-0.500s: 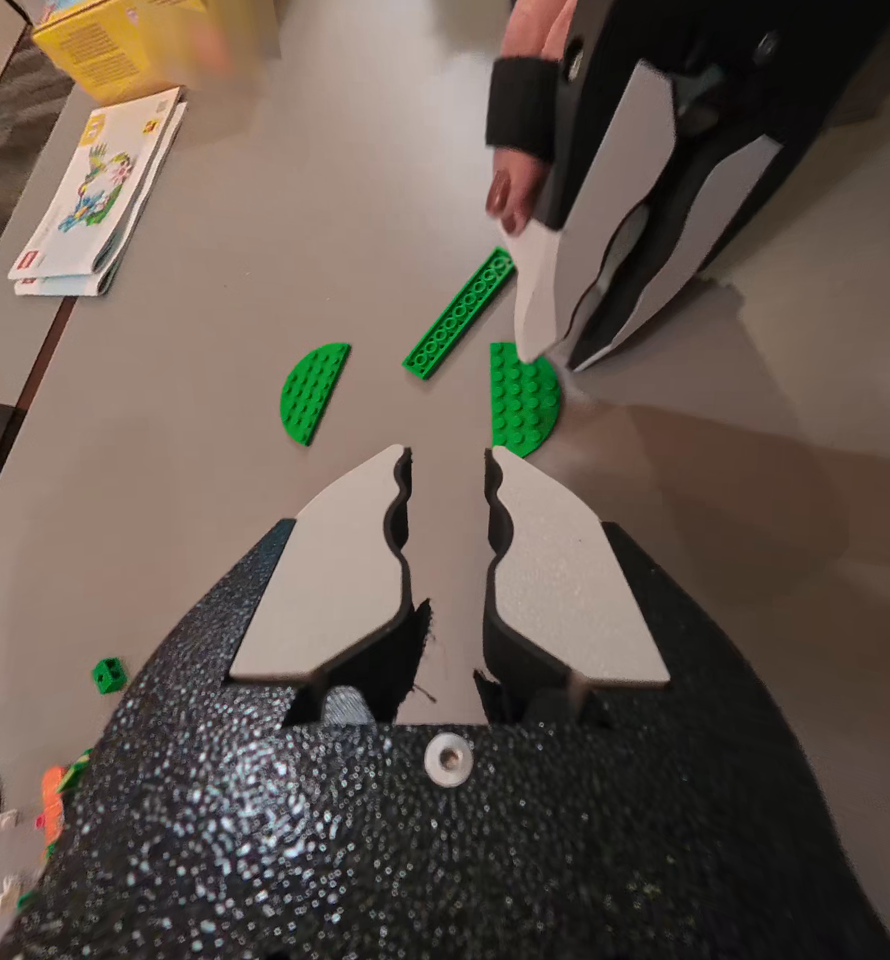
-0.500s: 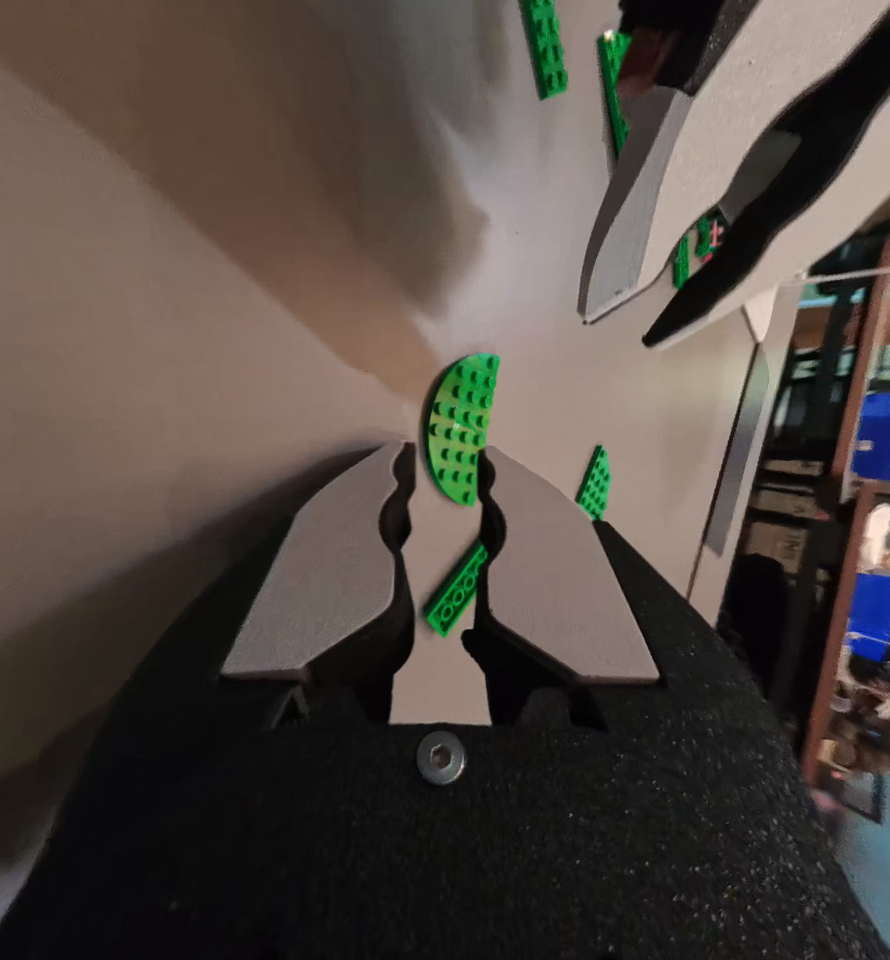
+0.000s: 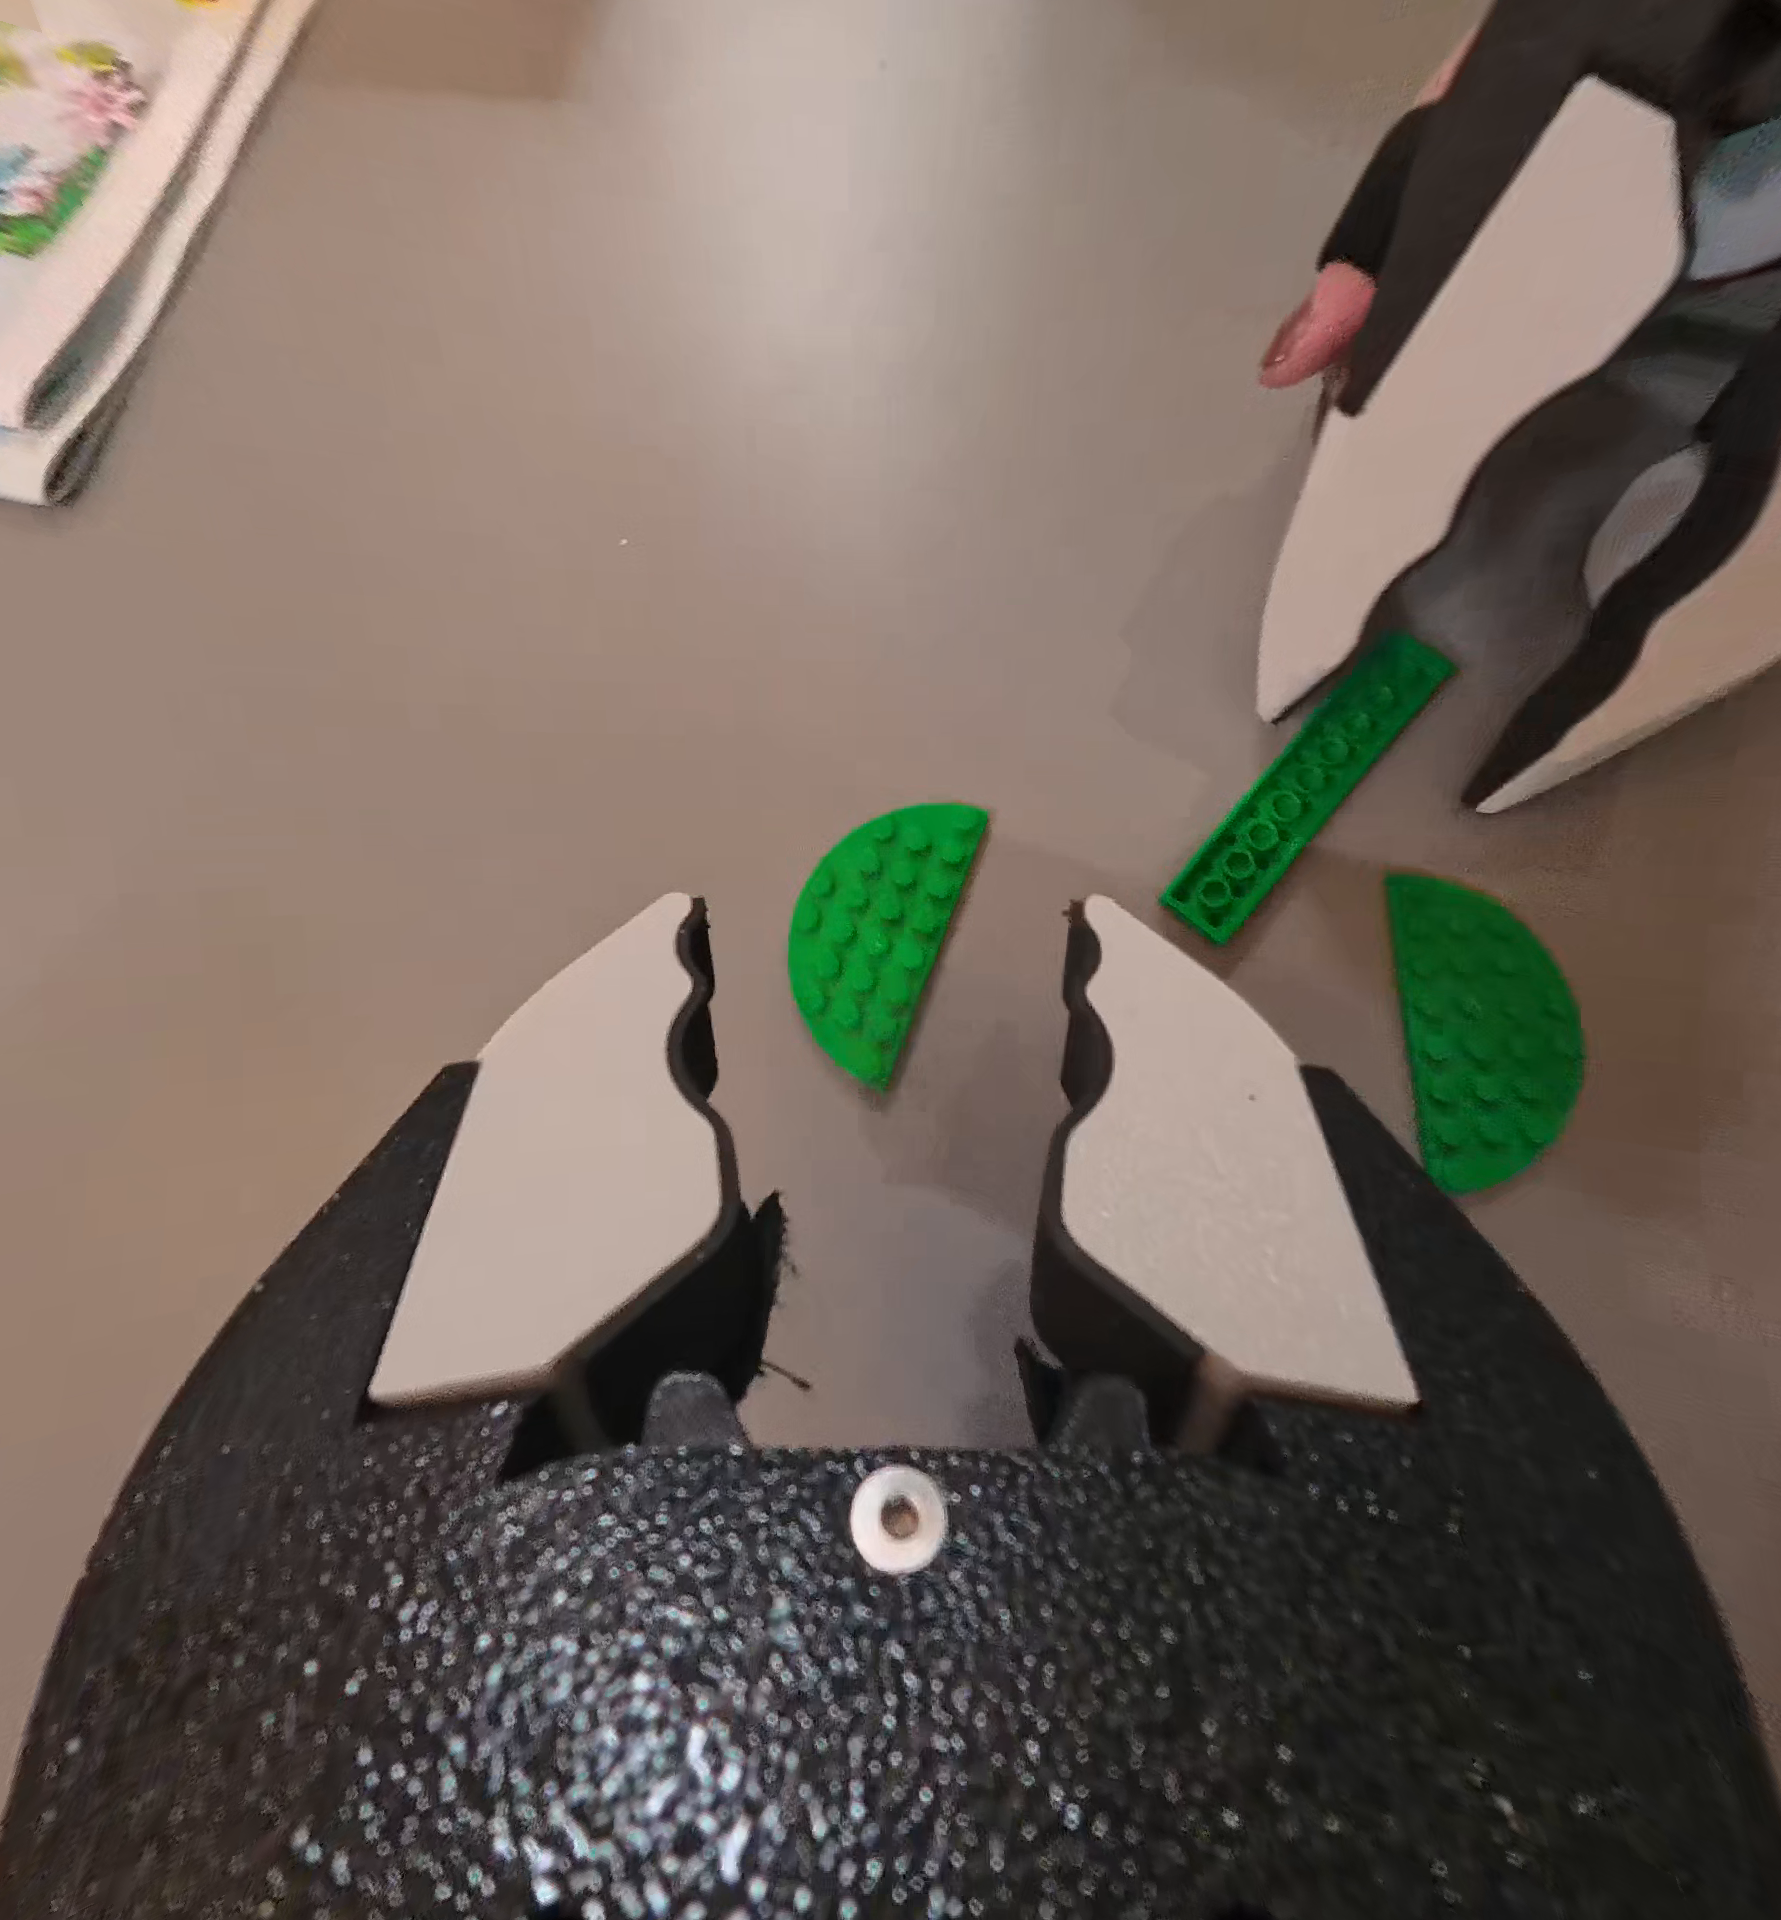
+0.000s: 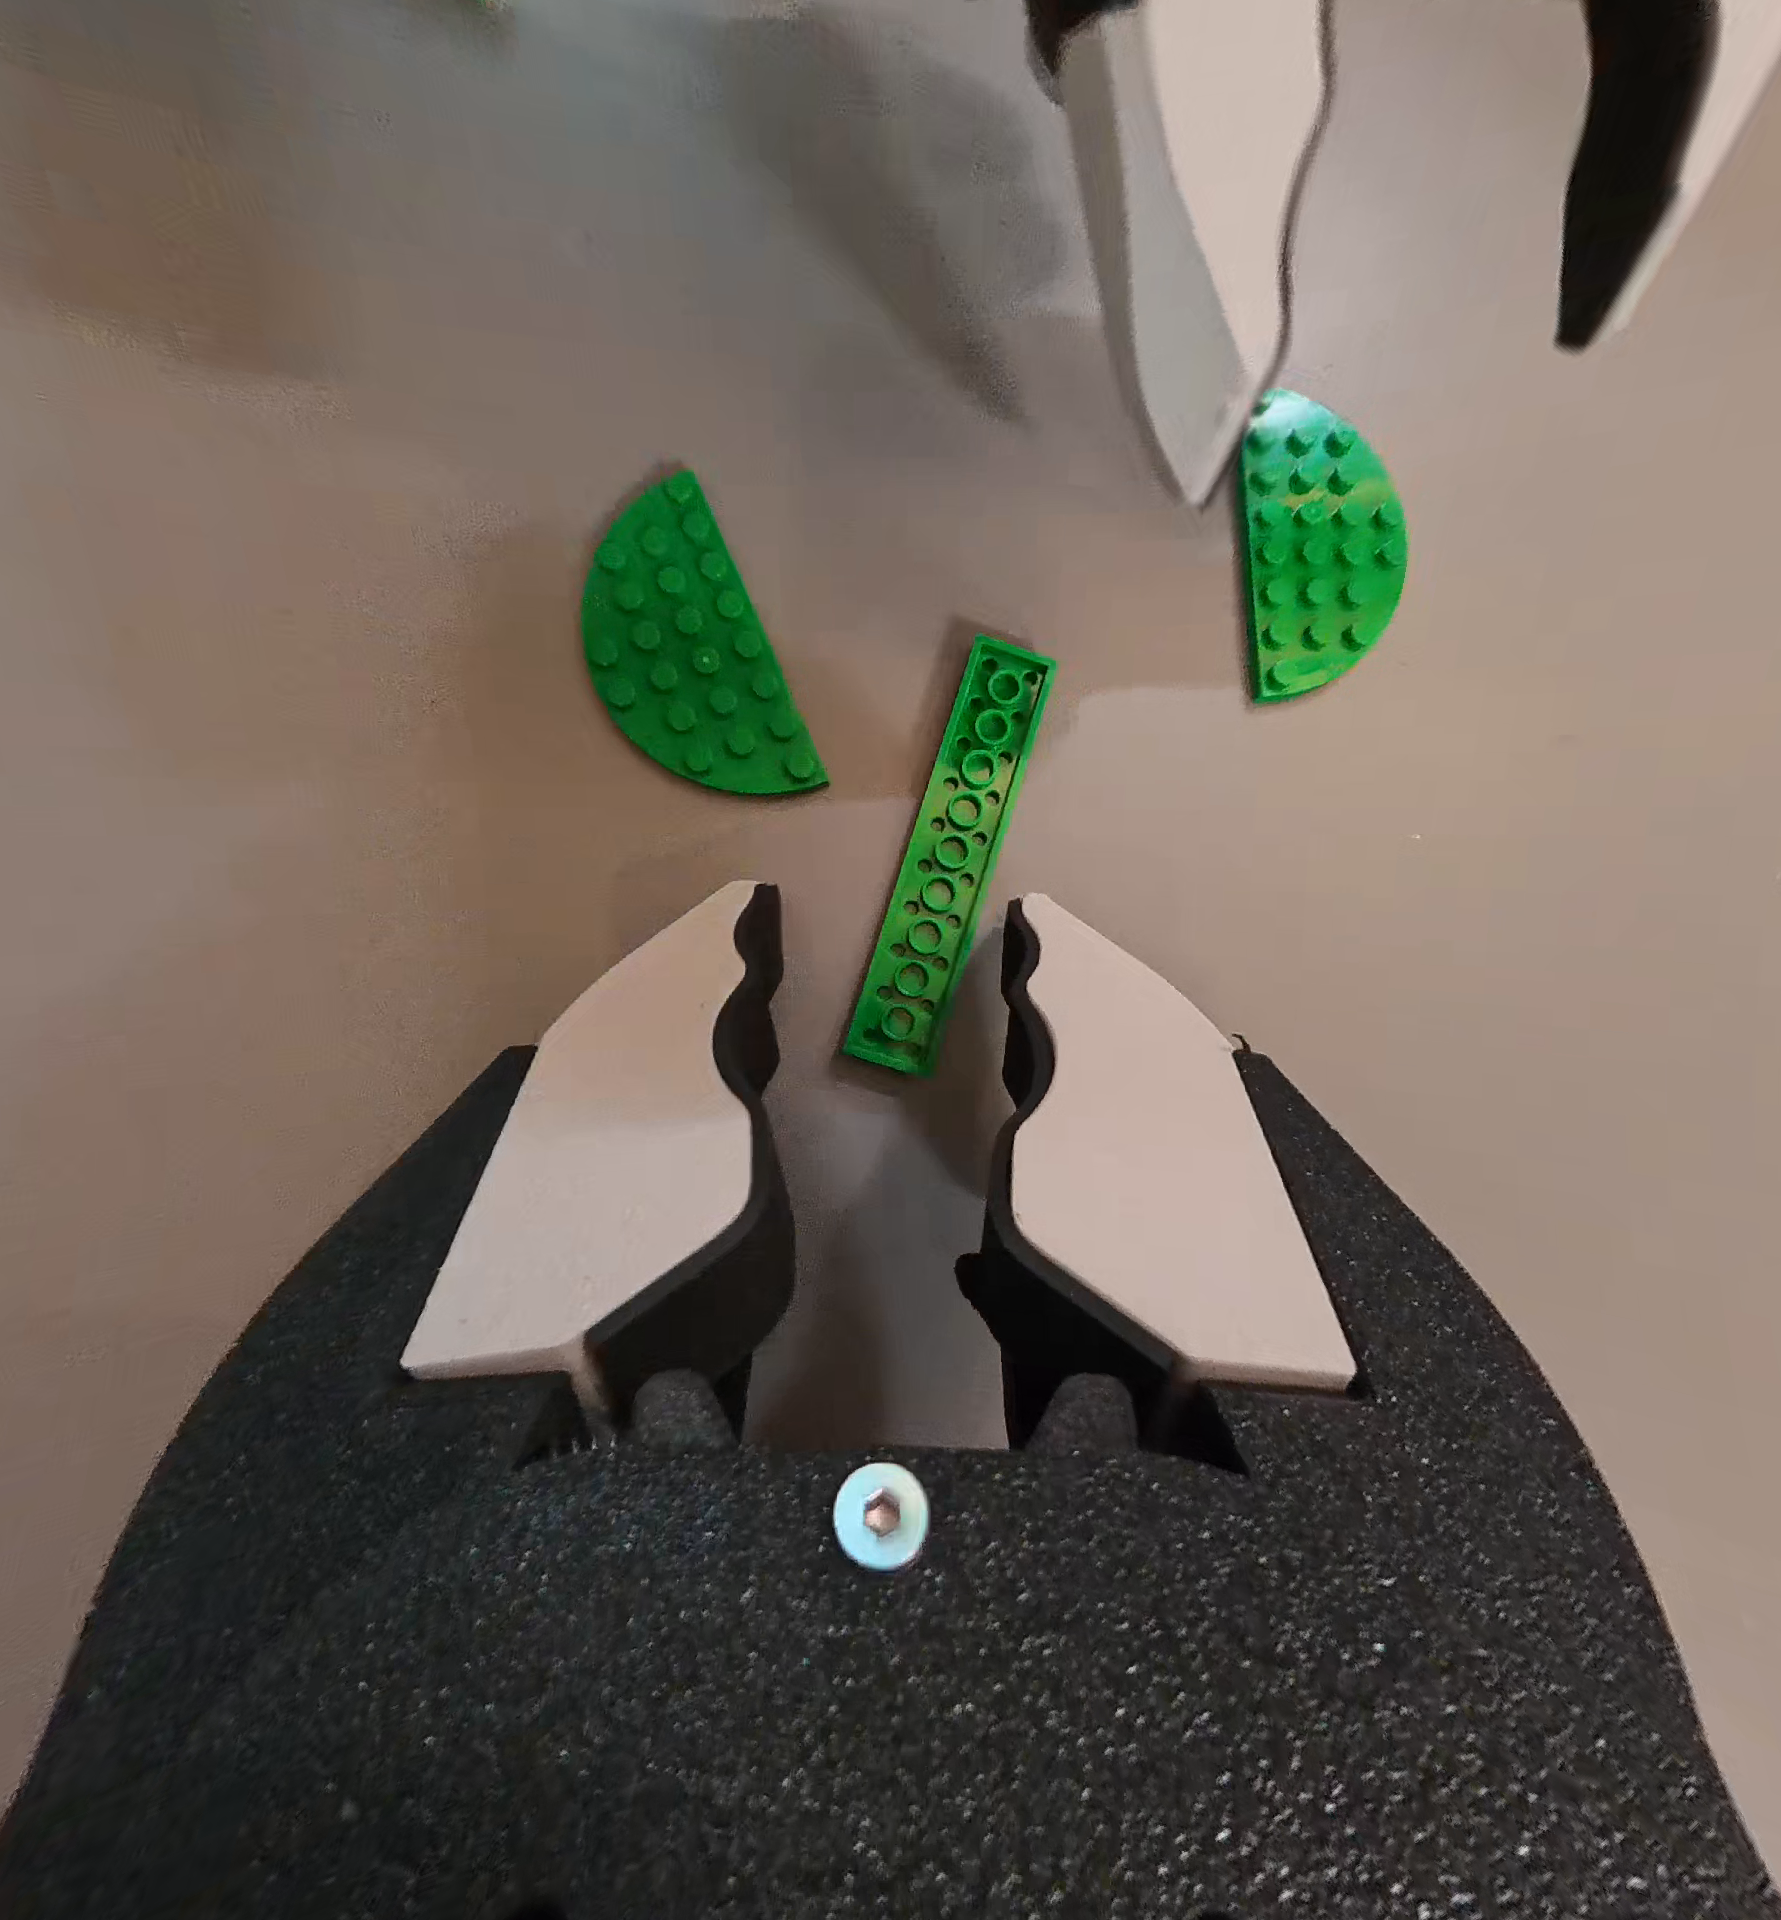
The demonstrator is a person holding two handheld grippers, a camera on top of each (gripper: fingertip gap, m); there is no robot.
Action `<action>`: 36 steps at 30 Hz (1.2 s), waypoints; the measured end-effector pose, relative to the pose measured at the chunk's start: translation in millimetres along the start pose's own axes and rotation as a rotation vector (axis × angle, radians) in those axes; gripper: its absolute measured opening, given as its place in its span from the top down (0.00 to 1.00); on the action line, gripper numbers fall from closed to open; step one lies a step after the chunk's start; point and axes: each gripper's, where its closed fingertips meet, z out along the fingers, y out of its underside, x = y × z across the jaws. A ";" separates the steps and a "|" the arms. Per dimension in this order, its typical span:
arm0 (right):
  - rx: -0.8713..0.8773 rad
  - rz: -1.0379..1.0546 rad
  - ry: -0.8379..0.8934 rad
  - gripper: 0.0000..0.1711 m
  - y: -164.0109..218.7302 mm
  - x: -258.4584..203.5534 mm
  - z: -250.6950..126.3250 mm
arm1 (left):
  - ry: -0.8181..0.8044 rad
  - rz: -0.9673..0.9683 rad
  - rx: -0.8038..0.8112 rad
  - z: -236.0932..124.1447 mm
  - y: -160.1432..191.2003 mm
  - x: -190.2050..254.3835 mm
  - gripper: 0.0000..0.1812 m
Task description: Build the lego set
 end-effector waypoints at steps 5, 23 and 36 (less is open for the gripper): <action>-0.004 -0.009 0.004 0.81 0.3 -0.9 0.1 | 0.080 -0.048 -0.037 19.4 -0.9 -10.9 0.72; -0.036 -0.052 0.029 0.90 7.5 3.6 -4.5 | 0.354 -0.303 -0.049 13.6 4.9 35.2 0.70; -0.030 -0.056 0.025 0.90 7.2 3.5 -4.3 | 0.204 -0.266 0.134 -50.8 11.5 68.6 0.67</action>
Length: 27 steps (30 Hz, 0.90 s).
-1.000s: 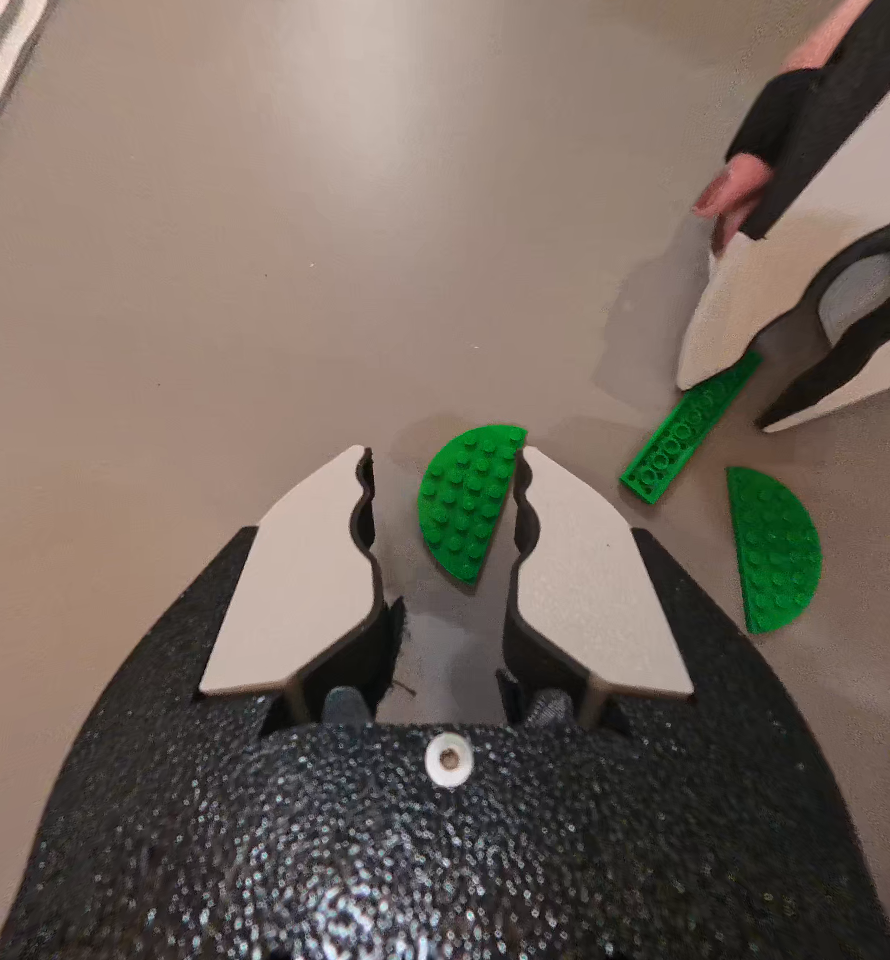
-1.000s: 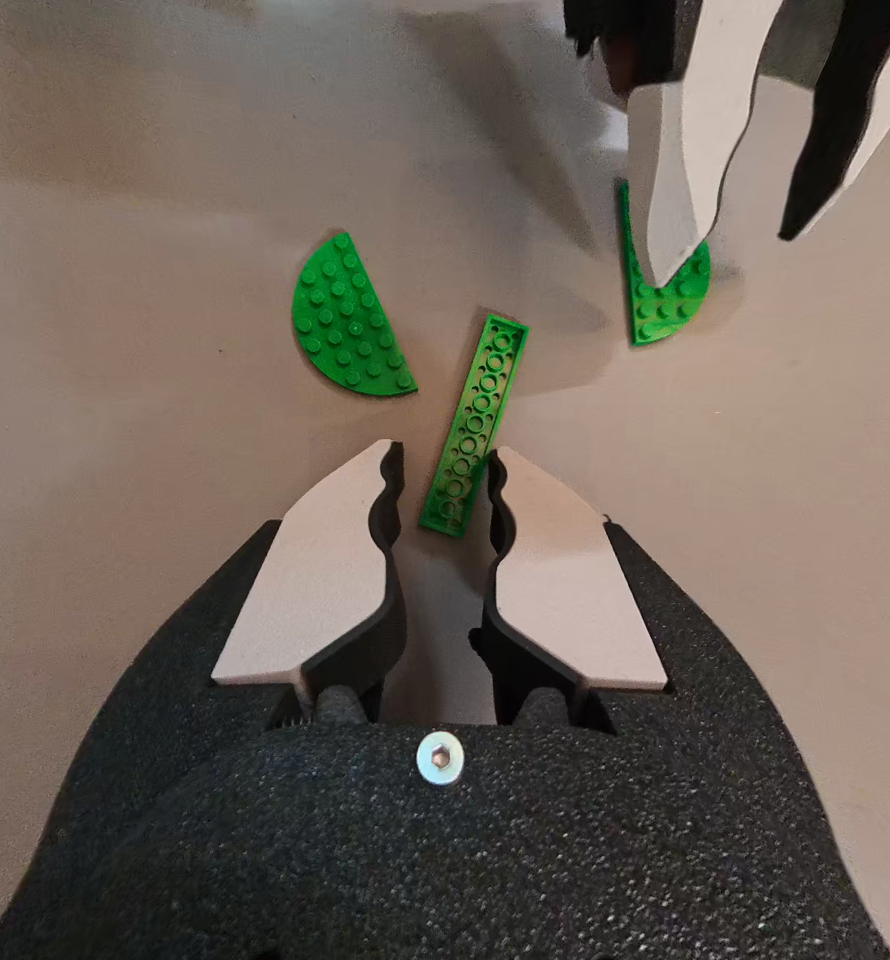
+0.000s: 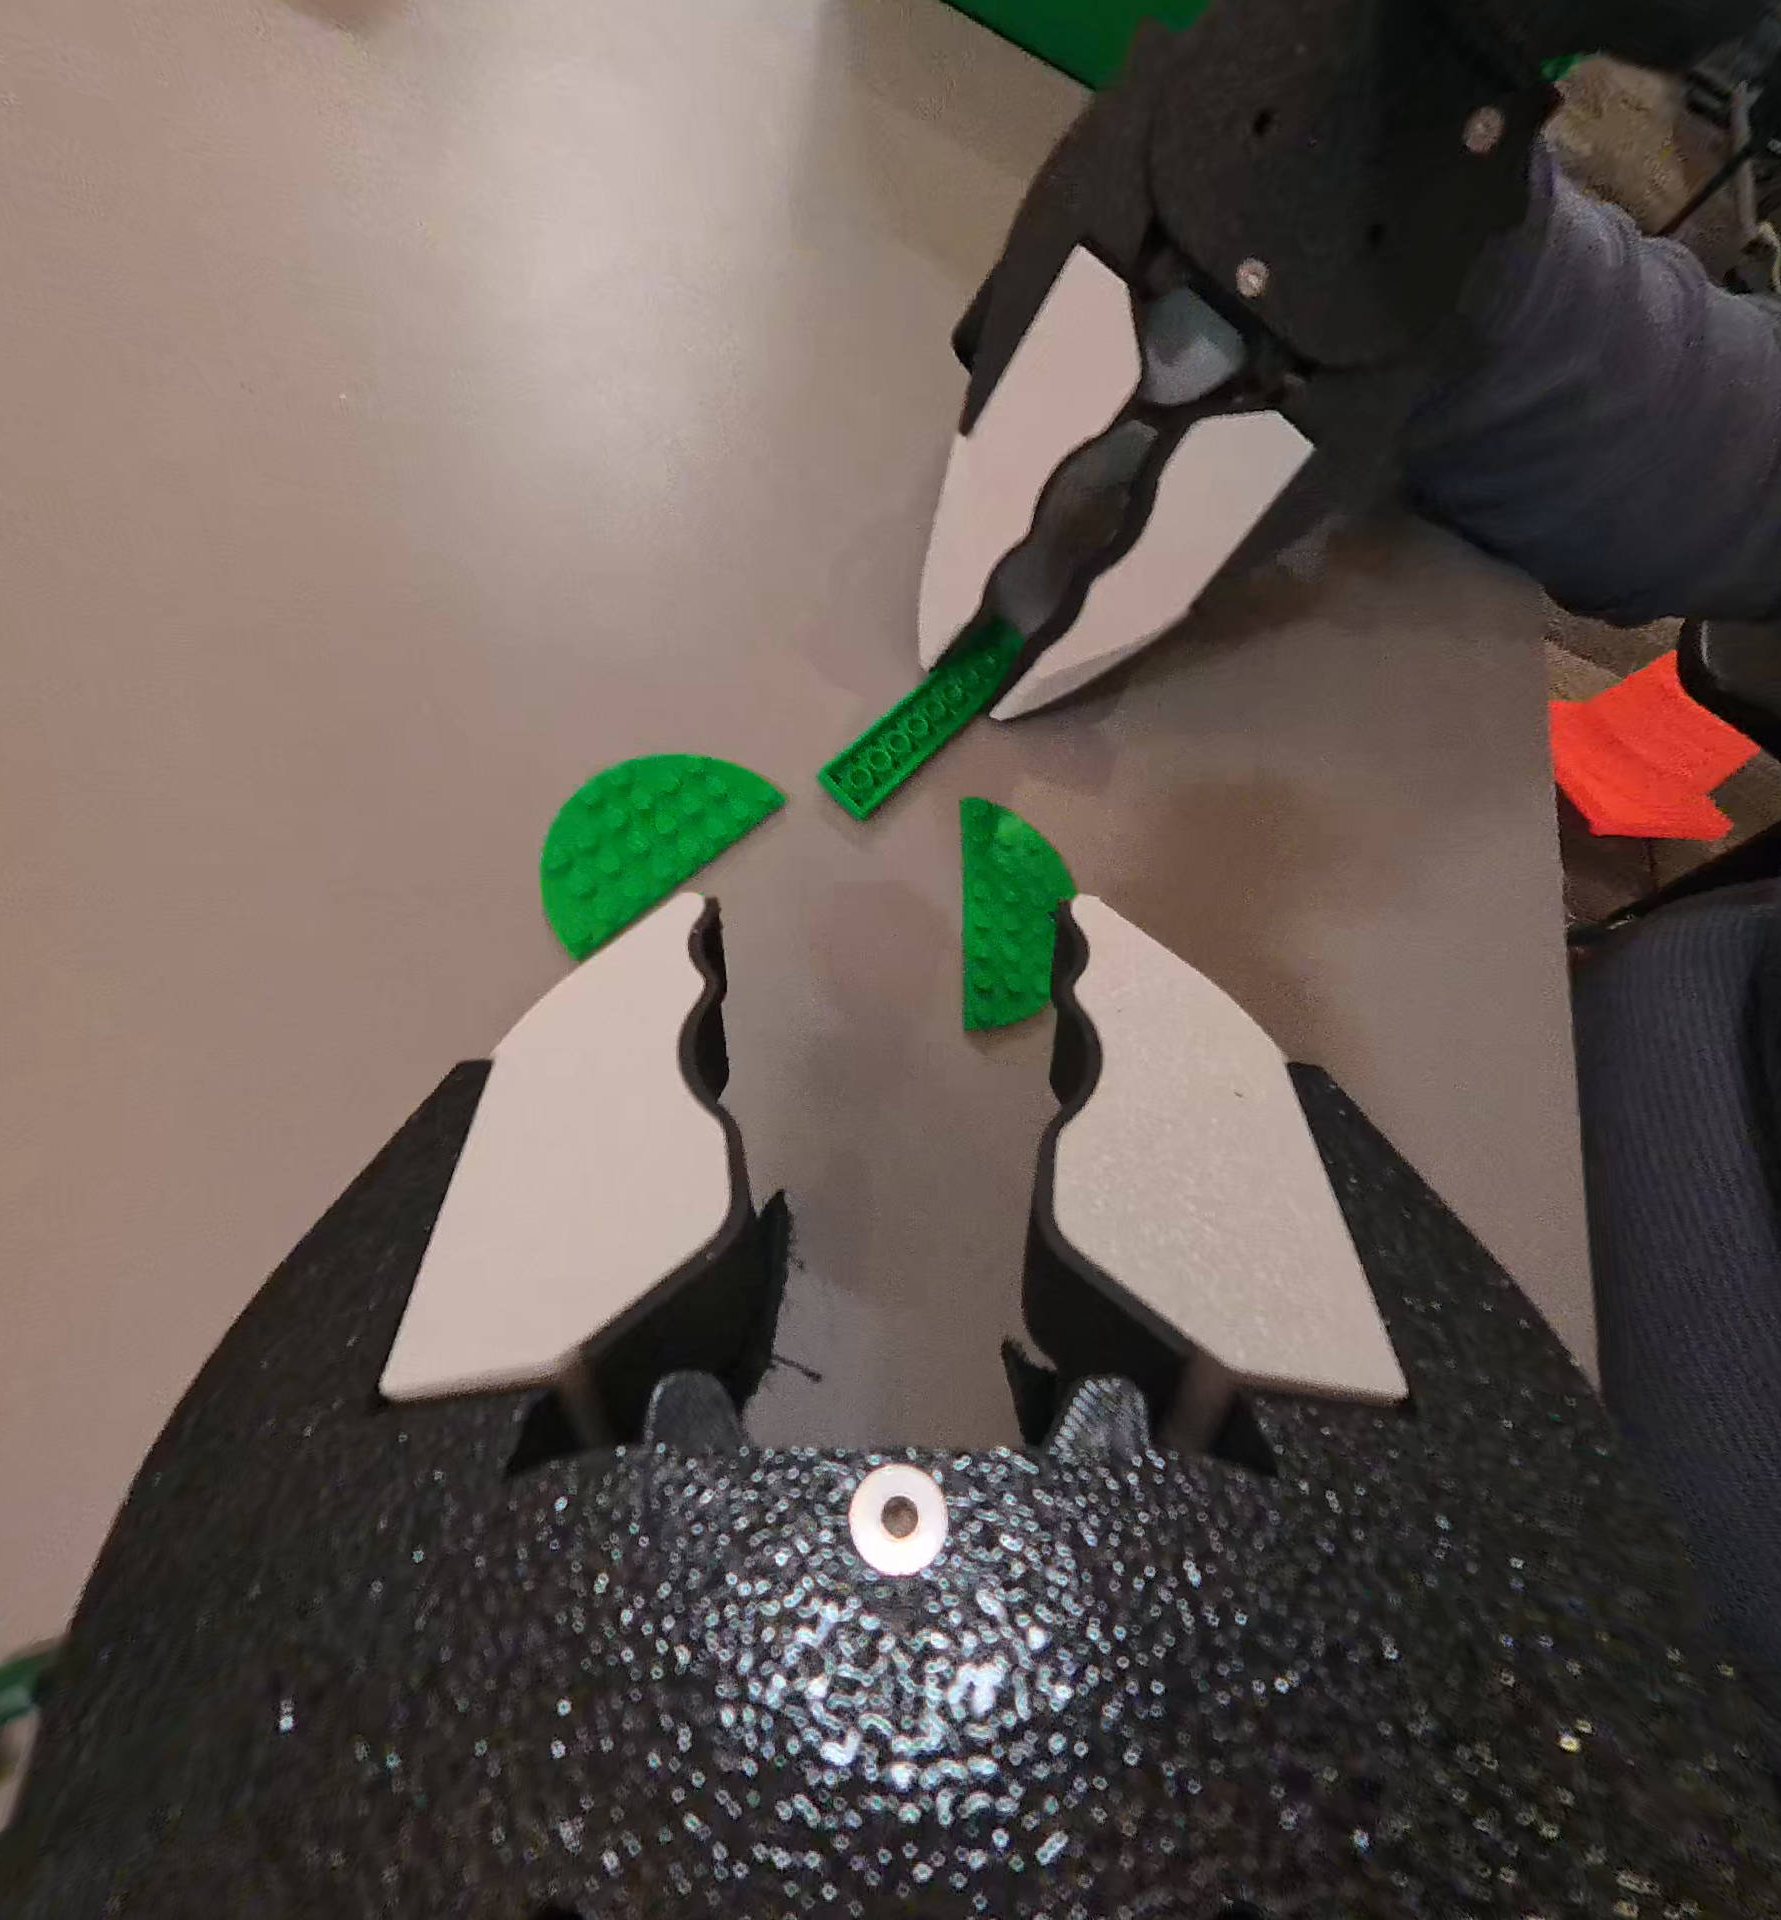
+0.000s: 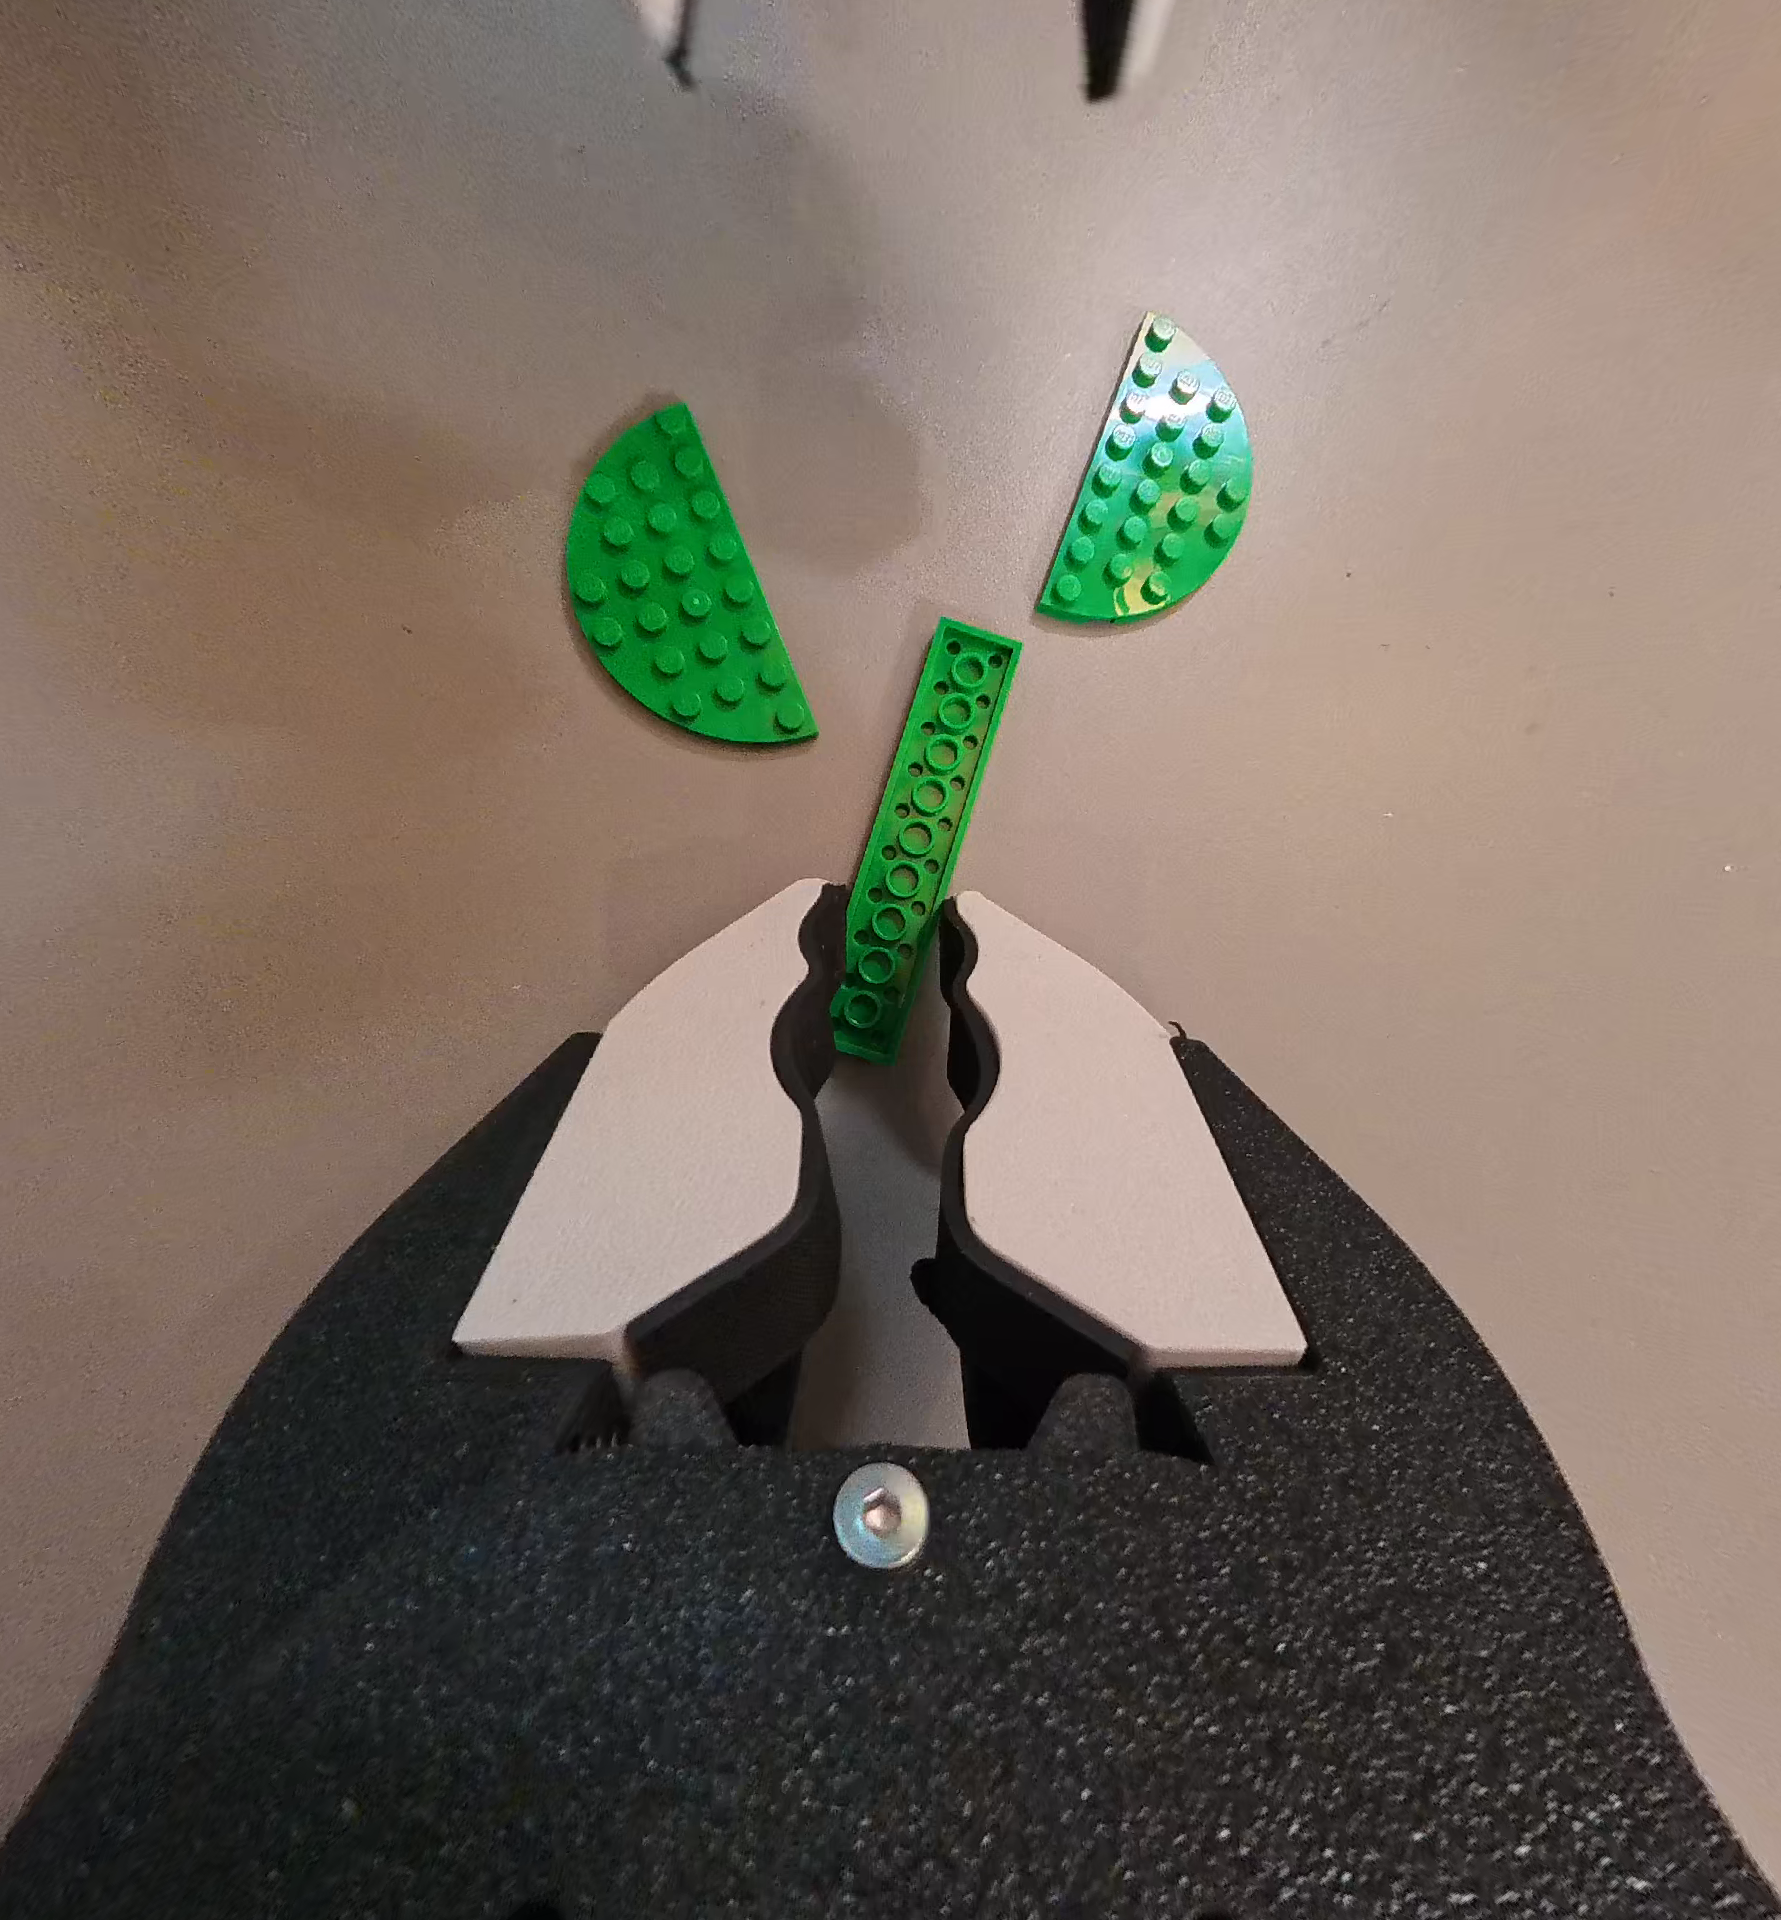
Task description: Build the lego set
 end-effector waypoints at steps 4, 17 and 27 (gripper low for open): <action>0.000 -0.007 0.002 0.91 -0.2 -0.2 0.0 | -0.013 0.018 0.035 -4.7 9.3 20.8 0.69; -0.005 -0.017 0.012 0.90 3.1 3.1 -2.6 | -0.123 0.129 -0.088 6.3 24.9 11.5 0.72; -0.077 0.103 0.133 0.87 37.2 39.2 -23.6 | -0.112 0.223 -0.134 14.6 35.1 20.8 0.76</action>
